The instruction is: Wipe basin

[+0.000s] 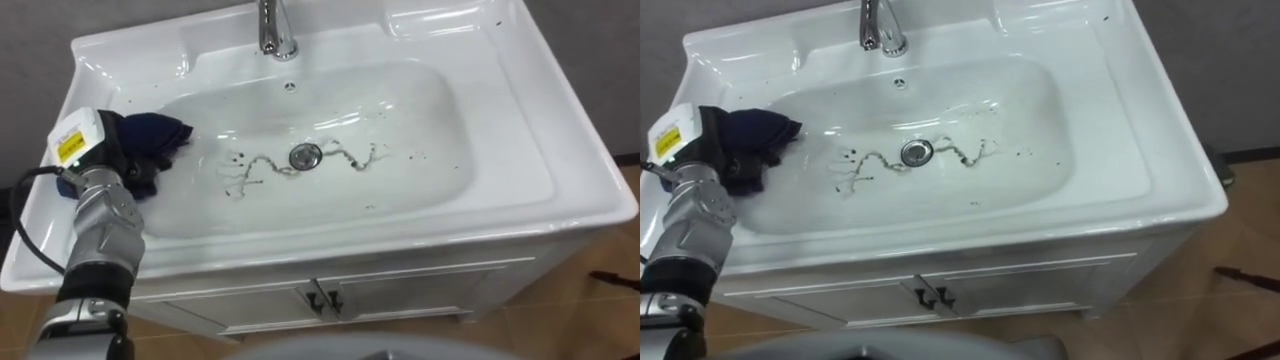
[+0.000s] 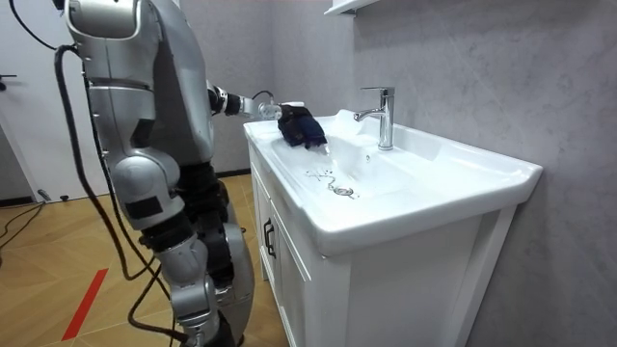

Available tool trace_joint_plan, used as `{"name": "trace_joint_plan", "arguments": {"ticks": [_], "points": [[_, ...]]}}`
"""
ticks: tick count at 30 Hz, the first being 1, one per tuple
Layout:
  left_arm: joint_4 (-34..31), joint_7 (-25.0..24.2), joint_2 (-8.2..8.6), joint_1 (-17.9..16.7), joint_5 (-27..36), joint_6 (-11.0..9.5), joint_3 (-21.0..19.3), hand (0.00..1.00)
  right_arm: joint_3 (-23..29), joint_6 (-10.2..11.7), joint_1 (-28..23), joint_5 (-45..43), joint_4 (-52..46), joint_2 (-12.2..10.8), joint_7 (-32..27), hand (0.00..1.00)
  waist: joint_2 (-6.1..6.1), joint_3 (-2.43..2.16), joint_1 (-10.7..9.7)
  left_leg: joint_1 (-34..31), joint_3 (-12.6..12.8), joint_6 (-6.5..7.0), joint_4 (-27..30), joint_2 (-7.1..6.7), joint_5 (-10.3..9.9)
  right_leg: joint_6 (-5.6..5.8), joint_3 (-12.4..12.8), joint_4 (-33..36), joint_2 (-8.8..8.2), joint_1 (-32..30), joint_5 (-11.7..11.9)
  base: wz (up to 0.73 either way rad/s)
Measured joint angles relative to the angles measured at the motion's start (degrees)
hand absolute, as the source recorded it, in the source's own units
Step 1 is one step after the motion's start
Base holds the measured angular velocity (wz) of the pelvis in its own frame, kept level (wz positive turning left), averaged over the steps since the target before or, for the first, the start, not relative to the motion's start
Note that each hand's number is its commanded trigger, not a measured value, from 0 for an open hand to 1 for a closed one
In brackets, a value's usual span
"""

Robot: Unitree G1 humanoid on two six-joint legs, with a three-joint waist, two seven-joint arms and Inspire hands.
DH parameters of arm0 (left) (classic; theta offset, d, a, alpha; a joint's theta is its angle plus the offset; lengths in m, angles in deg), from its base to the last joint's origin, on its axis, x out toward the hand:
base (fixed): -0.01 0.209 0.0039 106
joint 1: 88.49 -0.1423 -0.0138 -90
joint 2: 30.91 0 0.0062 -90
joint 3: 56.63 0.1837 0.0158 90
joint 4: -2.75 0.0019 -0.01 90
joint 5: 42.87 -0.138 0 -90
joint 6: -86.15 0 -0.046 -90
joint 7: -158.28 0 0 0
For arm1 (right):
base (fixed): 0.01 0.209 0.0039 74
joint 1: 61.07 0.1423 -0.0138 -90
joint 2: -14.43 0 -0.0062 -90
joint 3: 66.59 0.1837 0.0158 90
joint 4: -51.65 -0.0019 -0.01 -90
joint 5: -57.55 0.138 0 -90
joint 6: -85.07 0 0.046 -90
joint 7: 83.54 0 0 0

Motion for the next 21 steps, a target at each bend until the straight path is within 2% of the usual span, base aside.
{"name": "trace_joint_plan", "arguments": {"ticks": [3,6,9,10,11,13,15,21], "points": [[-2.0,-0.49,0.16,-0.09,2.43,-0.02,1.14,1.0,-0.09,0.78,0.72,0.4,1.58,-0.07,0.03,0.0,0.02,0.04,0.06,-0.76,-1.03,0.0,0.19,-0.23,0.0,0.04,-1.33,-0.04,-0.12,-0.05,-0.03,0.23],[-7.1,-2.26,0.77,-1.42,4.96,0.22,1.77,1.0,-0.67,1.22,1.67,2.55,2.56,-0.33,-0.17,0.0,-0.22,0.23,-0.17,-1.97,-1.98,0.01,1.09,-0.38,0.0,0.09,-2.72,-0.68,-0.18,-0.06,0.0,0.23],[-11.45,-3.94,1.87,-2.19,6.27,0.04,4.47,1.0,-1.12,2.02,2.27,3.28,3.69,-0.69,-0.14,0.0,-0.8,0.88,-0.09,-3.29,-2.23,0.01,2.17,-0.32,0.0,0.11,-4.21,-0.86,-0.11,-0.16,0.02,0.27],[-12.46,-4.21,1.93,-2.21,6.47,0.0,5.72,1.0,-1.6,2.26,2.74,3.31,3.86,-0.7,-0.17,0.0,-0.52,1.03,-0.13,-3.79,-2.26,0.0,2.7,-0.29,0.0,0.1,-4.68,-0.89,-0.07,-0.21,0.02,0.23],[-13.96,-4.51,2.08,-2.21,6.46,-0.03,6.87,1.0,-2.13,2.57,2.77,3.03,3.86,-0.73,-0.24,0.0,-0.78,1.46,-0.28,-4.47,-2.25,0.02,3.44,-0.25,-0.01,0.09,-4.85,-0.92,-0.03,-0.35,0.02,0.22],[-16.85,-4.52,2.41,-2.22,6.43,-0.39,8.17,1.0,-2.47,3.18,2.73,2.33,3.91,-0.89,-0.37,0.0,-0.86,1.47,0.05,-5.79,-2.14,0.02,4.24,-0.11,-0.02,0.01,-5.02,-0.77,0.06,-1.34,0.05,0.09],[-19.63,-4.43,2.41,-2.47,6.4,-1.74,8.31,1.0,-3.63,3.39,3.15,2.17,3.92,-0.93,-0.91,0.0,-0.95,1.49,0.22,-6.32,-2.17,0.02,4.28,-0.09,-0.02,-0.01,-4.96,-0.42,0.05,-2.07,0.06,-0.02],[-23.25,-2.47,2.43,-3.23,6.23,-3.76,9.98,1.0,-6.98,3.82,3.02,2.18,4.0,-1.24,-1.26,0.0,-1.11,1.39,0.23,-5.6,-2.12,0.03,3.85,-0.14,-0.03,0.04,-4.91,0.18,-0.08,-1.9,0.1,-0.02]]}}
